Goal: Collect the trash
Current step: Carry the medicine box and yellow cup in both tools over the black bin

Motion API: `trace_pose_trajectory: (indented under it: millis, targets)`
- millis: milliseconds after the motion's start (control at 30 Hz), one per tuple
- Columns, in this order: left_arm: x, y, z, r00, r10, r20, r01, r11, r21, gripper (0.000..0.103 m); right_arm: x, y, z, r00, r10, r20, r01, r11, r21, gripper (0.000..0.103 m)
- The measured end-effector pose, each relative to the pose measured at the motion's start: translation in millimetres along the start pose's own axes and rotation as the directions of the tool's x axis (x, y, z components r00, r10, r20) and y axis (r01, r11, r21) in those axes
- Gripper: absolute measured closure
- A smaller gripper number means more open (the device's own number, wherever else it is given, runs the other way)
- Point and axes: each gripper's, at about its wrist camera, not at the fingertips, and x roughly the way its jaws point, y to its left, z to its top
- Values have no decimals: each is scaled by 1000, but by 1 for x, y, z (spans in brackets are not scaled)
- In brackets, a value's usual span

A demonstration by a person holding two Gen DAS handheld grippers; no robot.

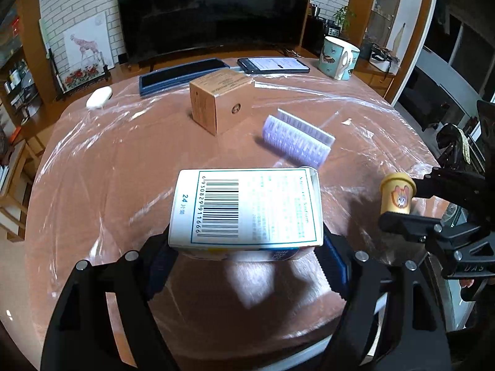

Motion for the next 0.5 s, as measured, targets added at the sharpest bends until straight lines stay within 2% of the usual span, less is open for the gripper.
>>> trace_pose_trajectory:
  millis: [500]
  targets:
    - [-30,-26,-32,1000,-8,17,9,1000,-10,22,-24,-1,-17,999,20,25,-20,1000,13,54]
